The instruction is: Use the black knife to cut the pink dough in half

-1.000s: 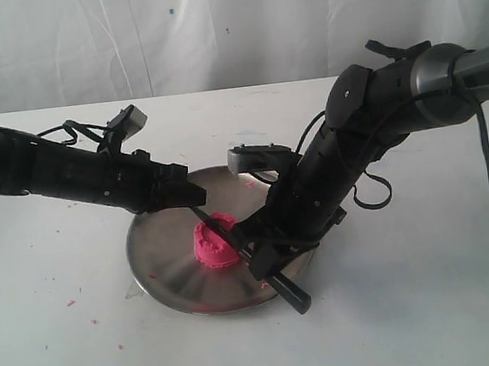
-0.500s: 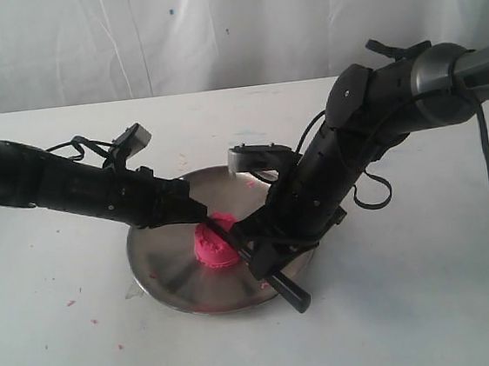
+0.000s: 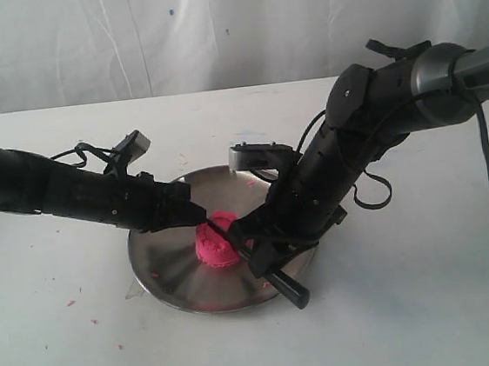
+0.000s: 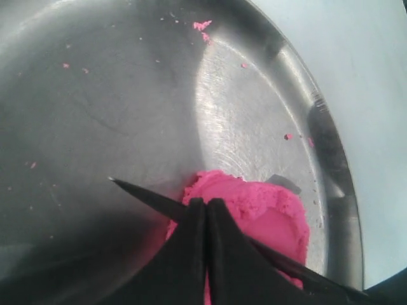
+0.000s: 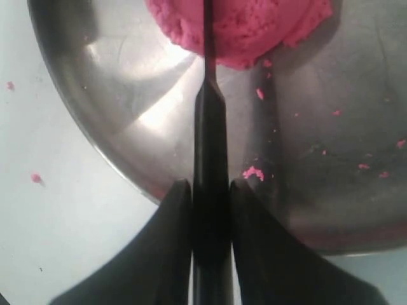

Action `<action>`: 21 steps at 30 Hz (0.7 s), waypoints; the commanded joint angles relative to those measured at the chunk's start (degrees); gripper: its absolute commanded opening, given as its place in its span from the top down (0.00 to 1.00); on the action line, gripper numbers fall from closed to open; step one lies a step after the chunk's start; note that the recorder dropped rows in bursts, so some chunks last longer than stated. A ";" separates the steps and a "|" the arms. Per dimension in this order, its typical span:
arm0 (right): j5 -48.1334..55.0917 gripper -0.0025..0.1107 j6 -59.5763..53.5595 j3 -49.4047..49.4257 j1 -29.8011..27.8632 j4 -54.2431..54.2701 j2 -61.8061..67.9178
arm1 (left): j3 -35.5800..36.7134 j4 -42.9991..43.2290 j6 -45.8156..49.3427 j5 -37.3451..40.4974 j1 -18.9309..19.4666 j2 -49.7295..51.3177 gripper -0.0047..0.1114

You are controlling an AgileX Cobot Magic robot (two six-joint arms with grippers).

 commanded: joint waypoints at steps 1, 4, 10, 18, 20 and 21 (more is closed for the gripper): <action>1.71 0.98 -0.64 -0.07 -0.31 -0.88 -0.05 | 0.61 2.94 0.43 -2.96 -0.12 2.09 0.96; 3.43 0.98 -0.64 -0.07 -0.31 -0.88 -0.05 | 0.61 2.94 0.43 -3.20 -0.12 2.09 0.96; 3.19 0.98 0.19 -0.07 -0.31 -0.98 -0.05 | 0.61 2.94 0.43 -3.33 -0.12 2.09 0.96; 3.31 0.98 1.49 -2.04 -0.31 -1.61 -0.86 | 0.61 2.83 0.43 -2.95 -0.03 0.83 0.96; 3.31 0.98 2.43 -2.61 -0.31 -2.70 -0.86 | 0.61 2.83 0.43 -3.45 0.26 -0.51 0.96; 3.31 0.98 2.43 -2.74 -0.31 -2.77 -0.86 | 0.61 2.83 0.43 -3.40 0.55 -1.30 0.96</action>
